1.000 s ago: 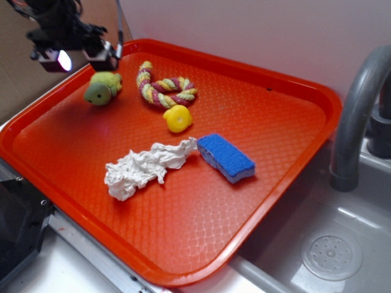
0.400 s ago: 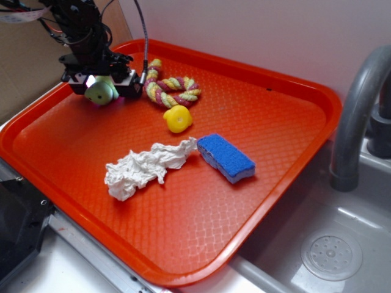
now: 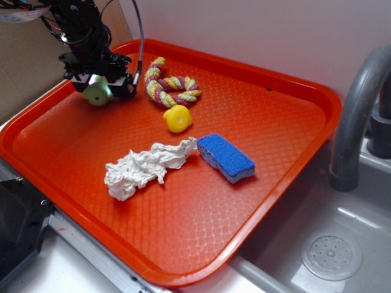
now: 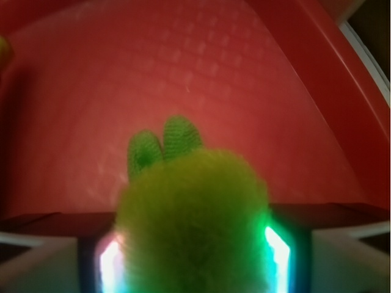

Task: Grab the green animal.

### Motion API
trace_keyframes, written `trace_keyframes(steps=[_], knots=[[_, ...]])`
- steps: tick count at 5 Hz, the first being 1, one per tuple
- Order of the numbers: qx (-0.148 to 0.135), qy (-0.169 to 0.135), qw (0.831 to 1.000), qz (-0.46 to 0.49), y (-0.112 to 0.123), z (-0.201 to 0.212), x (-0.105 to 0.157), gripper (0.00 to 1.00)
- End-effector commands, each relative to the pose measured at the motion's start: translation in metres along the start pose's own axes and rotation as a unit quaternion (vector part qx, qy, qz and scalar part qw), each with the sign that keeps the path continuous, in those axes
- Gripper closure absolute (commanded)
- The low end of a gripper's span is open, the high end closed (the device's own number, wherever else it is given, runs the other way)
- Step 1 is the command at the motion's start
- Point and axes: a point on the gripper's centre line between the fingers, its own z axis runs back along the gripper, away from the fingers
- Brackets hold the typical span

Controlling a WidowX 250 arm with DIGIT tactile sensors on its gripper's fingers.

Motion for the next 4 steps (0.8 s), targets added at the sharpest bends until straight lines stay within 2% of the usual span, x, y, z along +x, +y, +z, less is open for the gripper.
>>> trace_keyframes(steps=[1, 2, 3, 4], knots=[[-0.053, 0.019, 0.998, -0.035, 0.006, 0.085, 0.01, 1.0], [-0.096, 0.019, 0.989, -0.108, -0.016, 0.14, -0.014, 1.0], [-0.14, 0.007, 0.977, -0.16, -0.032, 0.188, -0.046, 1.0], [-0.2, 0.01, 0.958, -0.205, -0.04, 0.232, -0.073, 1.0]])
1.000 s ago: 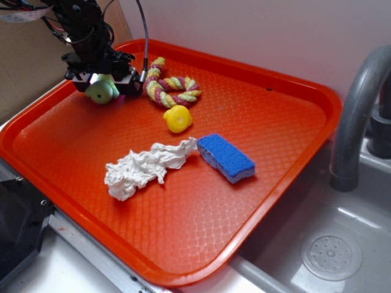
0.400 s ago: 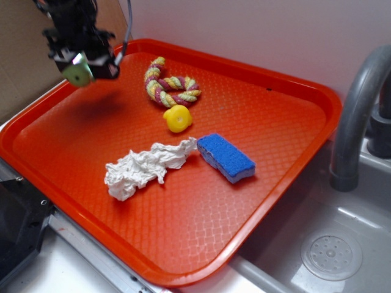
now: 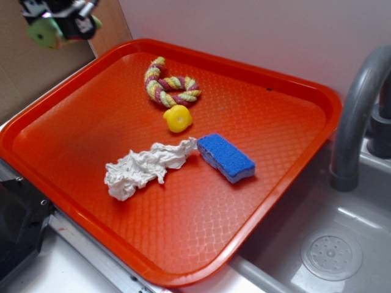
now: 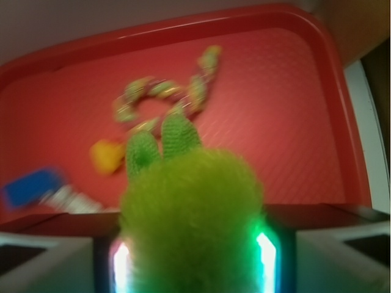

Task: Grab the green animal.

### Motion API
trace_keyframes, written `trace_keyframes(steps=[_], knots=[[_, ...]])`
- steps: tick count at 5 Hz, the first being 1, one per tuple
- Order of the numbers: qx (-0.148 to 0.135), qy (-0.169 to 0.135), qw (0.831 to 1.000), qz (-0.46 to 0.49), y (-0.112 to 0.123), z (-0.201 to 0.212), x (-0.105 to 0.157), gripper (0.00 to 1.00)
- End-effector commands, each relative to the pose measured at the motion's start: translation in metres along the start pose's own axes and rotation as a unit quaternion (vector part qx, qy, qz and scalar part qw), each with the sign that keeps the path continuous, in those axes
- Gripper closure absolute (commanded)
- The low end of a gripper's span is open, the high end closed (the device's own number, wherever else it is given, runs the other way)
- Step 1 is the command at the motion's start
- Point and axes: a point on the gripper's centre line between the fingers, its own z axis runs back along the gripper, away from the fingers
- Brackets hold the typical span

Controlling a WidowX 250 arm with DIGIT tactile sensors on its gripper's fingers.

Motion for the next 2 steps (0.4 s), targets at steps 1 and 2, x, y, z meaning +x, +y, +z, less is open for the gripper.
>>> trace_keyframes(steps=[1, 2], knots=[[-0.091, -0.052, 0.994, -0.042, -0.0286, 0.0763, -0.0356, 1.0], [-0.077, -0.033, 0.995, -0.053, -0.0189, 0.0694, -0.0271, 1.0]])
